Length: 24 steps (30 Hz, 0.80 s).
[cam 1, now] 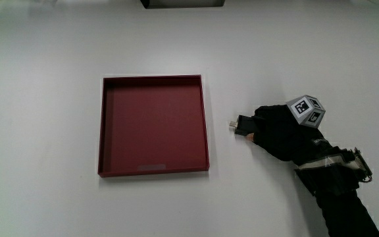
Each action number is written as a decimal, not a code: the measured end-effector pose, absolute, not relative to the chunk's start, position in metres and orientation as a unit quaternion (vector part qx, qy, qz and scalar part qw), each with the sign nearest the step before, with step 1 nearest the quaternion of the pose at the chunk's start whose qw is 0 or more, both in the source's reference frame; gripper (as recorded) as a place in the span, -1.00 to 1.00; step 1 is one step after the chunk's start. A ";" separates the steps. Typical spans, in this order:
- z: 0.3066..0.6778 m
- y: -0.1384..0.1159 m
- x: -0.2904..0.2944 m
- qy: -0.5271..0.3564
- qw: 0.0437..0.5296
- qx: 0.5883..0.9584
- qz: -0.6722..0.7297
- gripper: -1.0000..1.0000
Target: Place charger on desk
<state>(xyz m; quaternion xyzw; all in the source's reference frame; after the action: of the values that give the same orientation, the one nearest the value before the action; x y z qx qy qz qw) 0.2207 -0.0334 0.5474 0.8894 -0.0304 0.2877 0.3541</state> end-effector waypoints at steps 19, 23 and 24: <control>0.518 -0.025 0.221 -0.053 0.336 0.890 0.302 -0.84; 0.496 -0.025 0.219 -0.072 0.330 0.892 0.300 -1.00; 0.490 -0.024 0.218 -0.071 0.329 0.895 0.293 -1.00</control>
<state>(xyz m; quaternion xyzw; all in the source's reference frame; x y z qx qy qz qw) 0.2182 -0.0241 0.4898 0.8948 -0.0706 0.2935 0.3289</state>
